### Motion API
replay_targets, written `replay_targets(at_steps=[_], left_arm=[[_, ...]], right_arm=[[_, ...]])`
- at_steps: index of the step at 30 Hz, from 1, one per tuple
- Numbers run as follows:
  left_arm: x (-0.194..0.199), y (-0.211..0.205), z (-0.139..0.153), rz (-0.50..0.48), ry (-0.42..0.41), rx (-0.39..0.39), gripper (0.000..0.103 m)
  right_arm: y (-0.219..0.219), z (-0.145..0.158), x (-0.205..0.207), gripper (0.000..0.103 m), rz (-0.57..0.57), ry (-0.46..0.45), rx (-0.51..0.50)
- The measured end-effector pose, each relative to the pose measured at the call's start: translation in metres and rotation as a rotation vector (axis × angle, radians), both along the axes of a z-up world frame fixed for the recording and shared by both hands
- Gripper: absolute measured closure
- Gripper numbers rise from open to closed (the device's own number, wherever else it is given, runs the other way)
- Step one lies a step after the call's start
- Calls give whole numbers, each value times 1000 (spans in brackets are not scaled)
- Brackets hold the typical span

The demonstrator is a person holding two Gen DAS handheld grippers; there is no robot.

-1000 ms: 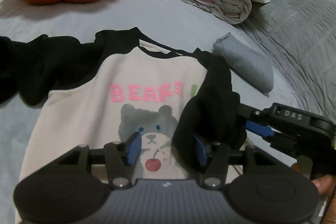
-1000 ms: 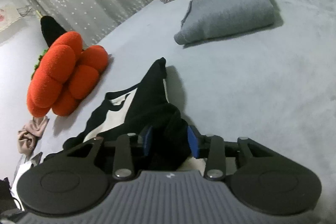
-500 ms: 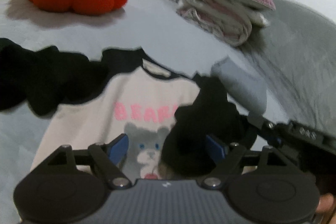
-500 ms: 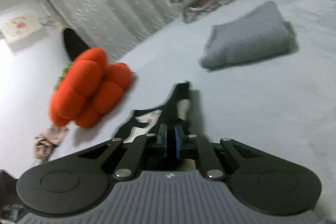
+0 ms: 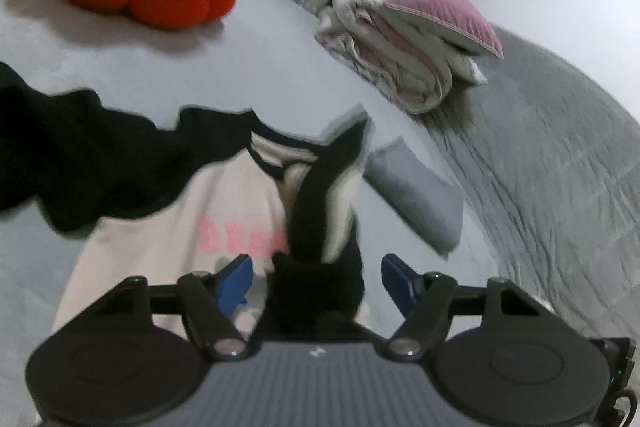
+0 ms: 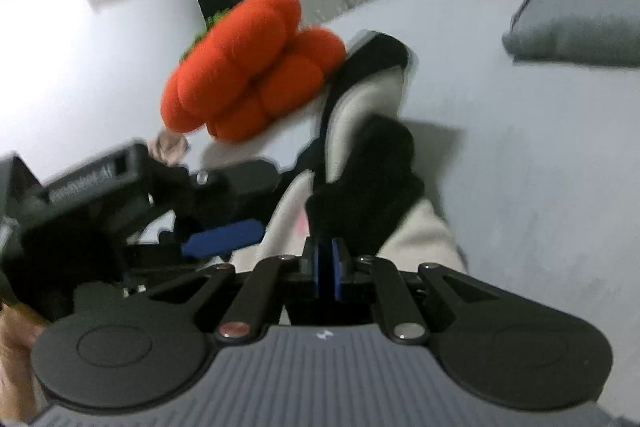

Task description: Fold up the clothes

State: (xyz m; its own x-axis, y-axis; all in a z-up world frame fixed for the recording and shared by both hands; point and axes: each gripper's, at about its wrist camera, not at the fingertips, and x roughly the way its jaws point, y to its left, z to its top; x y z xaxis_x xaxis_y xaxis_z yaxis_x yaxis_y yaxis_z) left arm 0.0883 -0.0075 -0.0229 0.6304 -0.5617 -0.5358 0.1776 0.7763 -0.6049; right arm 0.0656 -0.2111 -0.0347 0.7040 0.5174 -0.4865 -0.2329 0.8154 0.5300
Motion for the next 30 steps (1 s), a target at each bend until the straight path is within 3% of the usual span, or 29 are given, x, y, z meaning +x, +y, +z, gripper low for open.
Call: replay_targets(at_steps=[5, 9, 12, 14, 16, 17, 27, 30], left_arm=[[7, -6, -12, 41, 67, 74, 70], [13, 8, -21, 93, 150, 13, 71], [13, 11, -24, 108, 167, 33, 71], [12, 10, -25, 112, 172, 35, 71], [11, 9, -25, 115, 174, 34, 70], [10, 8, -25, 115, 174, 34, 69], [8, 9, -29, 144, 149, 24, 53], [8, 8, -28, 166, 122, 37, 52]], right_arm=[[3, 1, 3, 88, 25, 9, -9], [-14, 6, 4, 87, 15, 32, 55], [-24, 5, -1, 86, -21, 38, 113], [-30, 8, -4, 78, -54, 30, 148], [-32, 10, -5, 56, -87, 13, 168], [-31, 13, -2, 55, -101, 3, 166], [-8, 6, 19, 57, -189, -70, -1], [-7, 3, 18, 89, -201, -98, -52]])
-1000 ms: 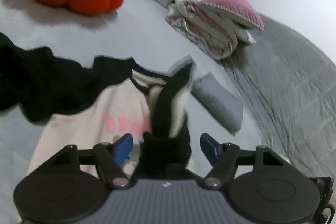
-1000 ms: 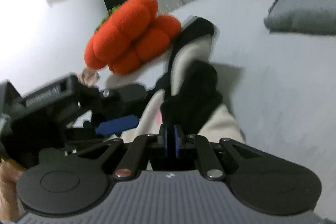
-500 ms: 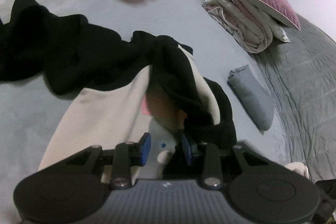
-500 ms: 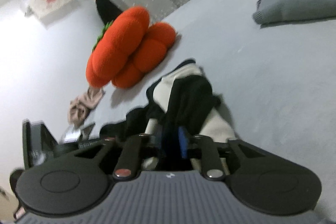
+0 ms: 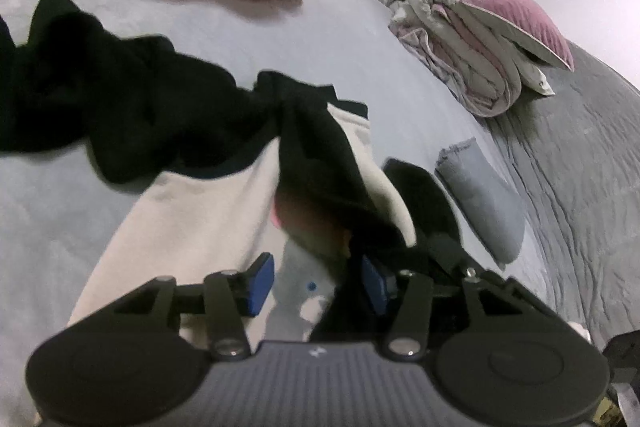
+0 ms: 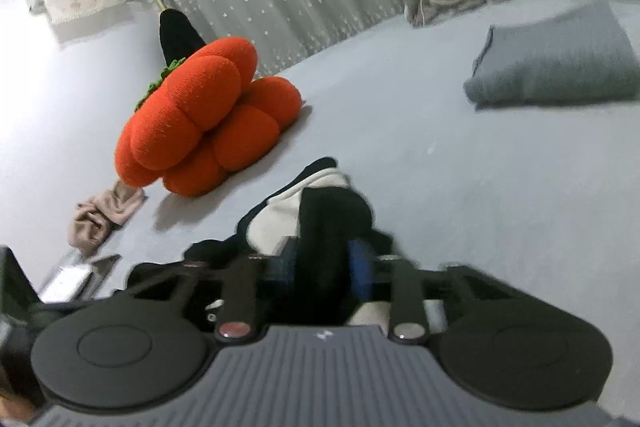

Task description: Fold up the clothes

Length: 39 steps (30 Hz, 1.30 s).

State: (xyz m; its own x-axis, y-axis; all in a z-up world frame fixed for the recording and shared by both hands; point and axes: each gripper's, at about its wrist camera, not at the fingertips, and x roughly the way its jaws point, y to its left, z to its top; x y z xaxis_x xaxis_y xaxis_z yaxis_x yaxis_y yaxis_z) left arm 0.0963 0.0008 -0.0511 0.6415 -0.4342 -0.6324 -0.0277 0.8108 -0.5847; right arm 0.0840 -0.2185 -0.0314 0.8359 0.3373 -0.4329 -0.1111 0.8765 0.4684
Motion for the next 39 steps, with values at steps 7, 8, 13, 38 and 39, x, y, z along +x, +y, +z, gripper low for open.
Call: replay_targets(at_steps=[7, 8, 13, 38, 39], left_arm=[[0, -6, 2, -3, -42, 14, 51], [0, -8, 3, -6, -48, 20, 50], [-1, -16, 7, -27, -96, 88, 42], [53, -191, 3, -301, -269, 496, 24], [56, -195, 5, -307, -275, 515, 24]], right_arm=[[-38, 14, -9, 93, -119, -56, -9], [-46, 17, -11, 93, -141, -70, -8], [-93, 38, -20, 93, -281, -146, -30], [-253, 45, -84, 93, -778, -263, -183], [-256, 43, -87, 93, -787, -260, -181]])
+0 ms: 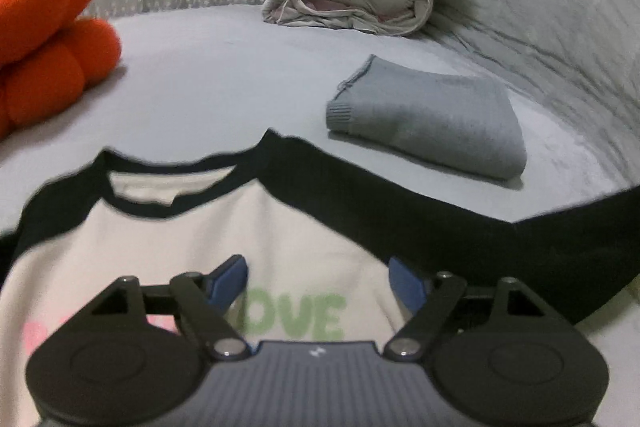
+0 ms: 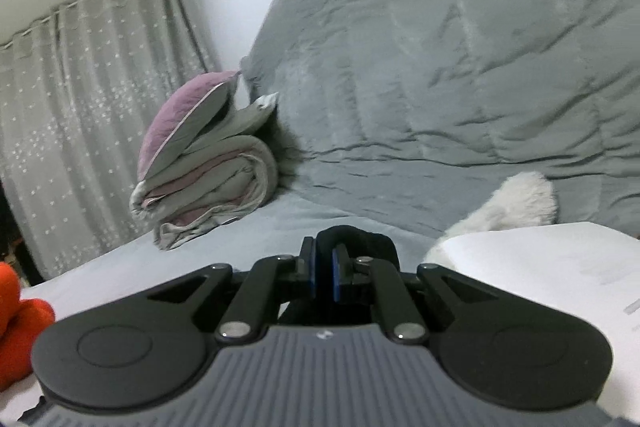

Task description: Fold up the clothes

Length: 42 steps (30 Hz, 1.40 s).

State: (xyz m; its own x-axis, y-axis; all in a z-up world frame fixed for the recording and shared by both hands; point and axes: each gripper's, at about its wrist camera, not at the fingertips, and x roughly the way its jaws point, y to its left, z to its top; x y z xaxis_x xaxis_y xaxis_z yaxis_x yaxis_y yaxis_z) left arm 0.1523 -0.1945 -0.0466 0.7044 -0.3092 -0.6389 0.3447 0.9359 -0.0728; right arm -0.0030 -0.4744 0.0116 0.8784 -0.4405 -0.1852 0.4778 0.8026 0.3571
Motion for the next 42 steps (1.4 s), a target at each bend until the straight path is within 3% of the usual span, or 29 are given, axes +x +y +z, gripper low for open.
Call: replay_targets(at_steps=[13, 20, 22, 24, 27, 29, 32, 35, 39, 42], left_arm=[[75, -13, 0, 72, -76, 211, 24], [108, -12, -5, 64, -39, 167, 23], [112, -11, -6, 47, -19, 128, 37], [109, -11, -5, 11, -4, 88, 66], [103, -22, -3, -27, -27, 131, 83], [101, -29, 2, -30, -55, 151, 86], [101, -21, 15, 36, -114, 62, 88], [104, -20, 11, 102, -139, 25, 88], [105, -38, -18, 107, -137, 113, 84], [105, -47, -16, 112, -154, 168, 81]], right_arm=[[-19, -10, -15, 93, -35, 55, -27], [-23, -12, -10, 93, -39, 70, 5], [-25, -15, -7, 93, -42, 83, 12], [-26, -19, -4, 93, -45, 96, 17], [-24, -20, -1, 93, -45, 107, -11], [-22, -20, -1, 94, -40, 104, -30], [-18, -15, -6, 94, -67, 65, -73], [-18, -13, -9, 94, -100, 44, -105], [-25, -19, 2, 94, -127, 97, -97], [-29, -23, 7, 94, -132, 131, -84]])
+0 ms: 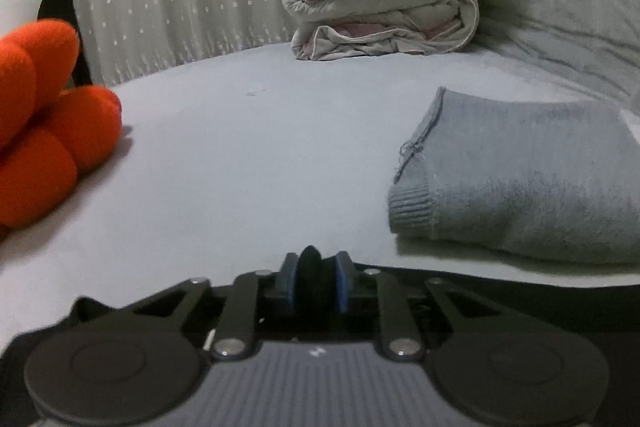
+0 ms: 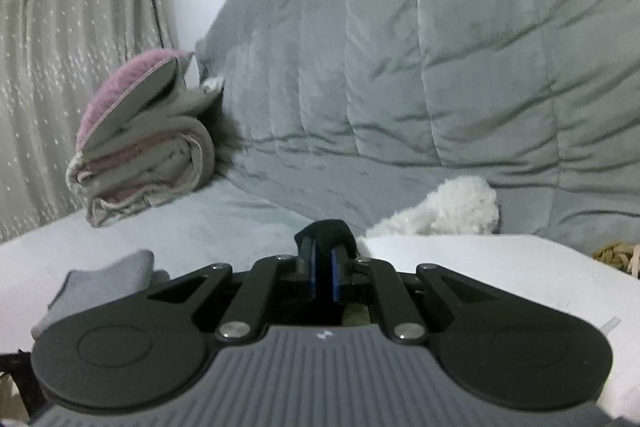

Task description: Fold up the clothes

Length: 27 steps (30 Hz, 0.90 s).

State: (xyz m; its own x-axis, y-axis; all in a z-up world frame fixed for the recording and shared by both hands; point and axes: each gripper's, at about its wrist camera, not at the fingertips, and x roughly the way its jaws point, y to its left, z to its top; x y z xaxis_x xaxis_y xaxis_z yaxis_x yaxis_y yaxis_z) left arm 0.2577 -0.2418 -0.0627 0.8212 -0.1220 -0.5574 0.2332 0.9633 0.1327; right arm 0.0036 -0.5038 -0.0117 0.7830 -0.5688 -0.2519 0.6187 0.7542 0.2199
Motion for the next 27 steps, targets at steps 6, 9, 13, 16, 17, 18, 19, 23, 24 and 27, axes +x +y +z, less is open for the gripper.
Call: replay_targets(at_steps=[6, 9, 13, 16, 17, 18, 19, 23, 24, 27], left_arm=[[-12, 9, 12, -22, 6, -27, 44], [-29, 16, 17, -38, 27, -74, 41], [-54, 21, 21, -77, 55, -126, 36], [-77, 23, 25, -122, 81, -165, 33], [-85, 23, 25, -133, 89, -180, 31], [-96, 24, 25, -148, 99, -196, 28], [-106, 25, 25, -165, 108, -208, 27], [-146, 25, 24, -219, 111, -210, 22], [-155, 26, 24, -225, 96, -204, 21], [-184, 30, 23, -226, 67, -189, 20]], right_arm=[[3, 0, 1, 94, -5, 40, -20], [2, 2, -2, 89, -18, 36, 2], [2, 7, -6, 89, -36, 24, 36], [6, 11, -10, 82, -47, 11, 47], [7, 13, -13, 80, -59, 1, 42], [9, 15, -15, 72, -70, -9, 36], [9, 18, -18, 59, -73, -23, 36], [12, 27, -29, 38, -55, -71, 48], [13, 29, -31, 32, -33, -76, 49], [18, 32, -35, 26, 37, -72, 42]])
